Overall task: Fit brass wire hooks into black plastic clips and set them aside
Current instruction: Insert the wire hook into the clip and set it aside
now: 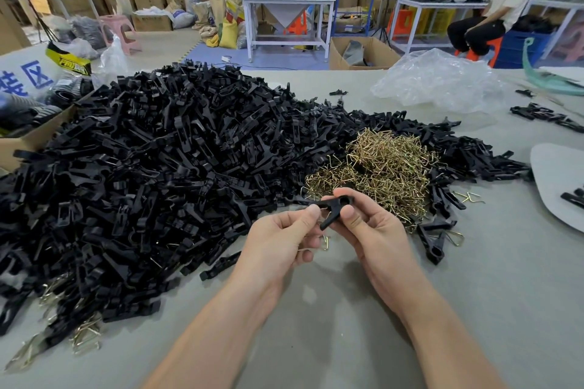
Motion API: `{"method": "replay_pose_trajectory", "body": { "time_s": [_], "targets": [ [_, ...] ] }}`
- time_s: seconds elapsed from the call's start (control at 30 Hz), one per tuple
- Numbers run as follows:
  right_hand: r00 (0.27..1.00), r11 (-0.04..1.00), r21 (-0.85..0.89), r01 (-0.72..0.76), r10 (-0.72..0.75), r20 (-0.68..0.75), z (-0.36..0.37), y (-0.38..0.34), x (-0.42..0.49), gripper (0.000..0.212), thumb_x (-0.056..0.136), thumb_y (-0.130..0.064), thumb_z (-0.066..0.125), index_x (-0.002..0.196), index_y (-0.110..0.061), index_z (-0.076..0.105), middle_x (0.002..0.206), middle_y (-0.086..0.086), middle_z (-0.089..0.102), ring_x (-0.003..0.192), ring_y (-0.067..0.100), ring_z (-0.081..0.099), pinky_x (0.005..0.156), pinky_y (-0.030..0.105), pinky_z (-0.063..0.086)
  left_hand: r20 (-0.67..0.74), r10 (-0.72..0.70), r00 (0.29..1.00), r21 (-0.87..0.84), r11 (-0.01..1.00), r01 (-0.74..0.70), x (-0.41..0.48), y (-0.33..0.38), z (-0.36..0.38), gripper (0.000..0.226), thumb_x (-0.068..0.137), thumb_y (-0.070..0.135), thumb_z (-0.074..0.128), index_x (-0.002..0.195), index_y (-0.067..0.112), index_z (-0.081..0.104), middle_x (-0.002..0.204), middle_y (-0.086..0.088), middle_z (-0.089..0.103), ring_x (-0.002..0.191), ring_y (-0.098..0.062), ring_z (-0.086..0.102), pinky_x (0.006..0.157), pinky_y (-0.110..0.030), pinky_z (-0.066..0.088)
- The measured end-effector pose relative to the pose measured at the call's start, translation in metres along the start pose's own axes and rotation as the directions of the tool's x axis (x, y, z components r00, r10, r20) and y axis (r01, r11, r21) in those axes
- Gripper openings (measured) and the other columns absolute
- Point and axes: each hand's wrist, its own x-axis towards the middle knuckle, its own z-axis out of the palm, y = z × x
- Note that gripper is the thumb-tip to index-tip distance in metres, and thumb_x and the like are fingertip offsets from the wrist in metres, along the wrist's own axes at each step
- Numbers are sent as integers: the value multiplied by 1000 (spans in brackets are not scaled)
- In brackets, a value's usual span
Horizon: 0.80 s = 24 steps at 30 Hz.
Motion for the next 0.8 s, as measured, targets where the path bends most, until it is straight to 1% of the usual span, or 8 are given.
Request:
{"method": "replay_pose_trajectory", "body": {
  "time_s": [0.13,0.2,0.33,0.43,0.5,0.57,0.7,0.8],
  "targets": [
    [996,973,-211,90,-85,34,1,0,-3,26,97,-3,59,113,-18,71,109,6,77,101,22,73,88,22,55,-7,22,1000,1,1000,-22,1,-2,-1,17,97,16,63,93,4,74,71,1,71,57,-5,63,52,-18,48],
    [992,943,-306,129,-120,48,3,1,-4,30,97,2,58,110,-21,72,104,3,77,98,20,73,88,22,54,-36,16,999,4,1000,-16,2,-4,-1,17,97,17,63,91,8,76,74,3,73,58,-5,63,52,-19,48],
    [986,859,-487,161,-164,36,4,8,-6,36,97,-2,60,107,-35,72,86,2,74,83,15,68,78,22,53,-39,36,999,48,998,-34,-2,-9,5,27,97,16,58,78,13,78,72,0,67,68,-13,56,61,-25,45],
    [983,808,-569,156,-185,8,2,14,-6,42,96,-5,61,107,-43,72,80,-7,72,74,20,63,69,27,51,23,92,996,68,993,-93,-3,-11,11,21,92,22,61,86,4,70,77,-6,55,76,-19,49,71,-32,39],
    [978,754,-634,172,-209,16,2,16,-7,46,95,-5,62,109,-49,71,88,-10,75,78,20,68,74,31,55,38,145,989,70,987,-147,-3,-13,13,44,84,35,66,97,-6,63,80,-6,51,77,-18,47,74,-35,38],
    [961,676,-698,235,-271,62,2,17,-8,49,94,-5,64,110,-51,68,91,-21,75,76,6,70,71,21,54,23,188,982,72,979,-189,-2,-15,13,54,80,40,69,100,-9,60,81,-7,50,76,-17,46,76,-37,38],
    [942,641,-717,274,-329,66,2,18,-9,38,93,-10,70,116,-41,69,95,-25,74,78,3,71,73,18,55,-5,233,972,111,967,-231,0,-19,11,46,83,42,73,103,1,66,86,-4,58,79,-17,49,76,-36,40],
    [950,664,-703,254,-307,53,1,19,-8,36,91,-4,71,112,-33,76,98,-27,74,87,-4,71,78,11,52,11,294,956,174,941,-291,0,-21,10,40,86,40,72,96,1,64,80,-3,54,76,-12,48,70,-25,40]
  ]
}}
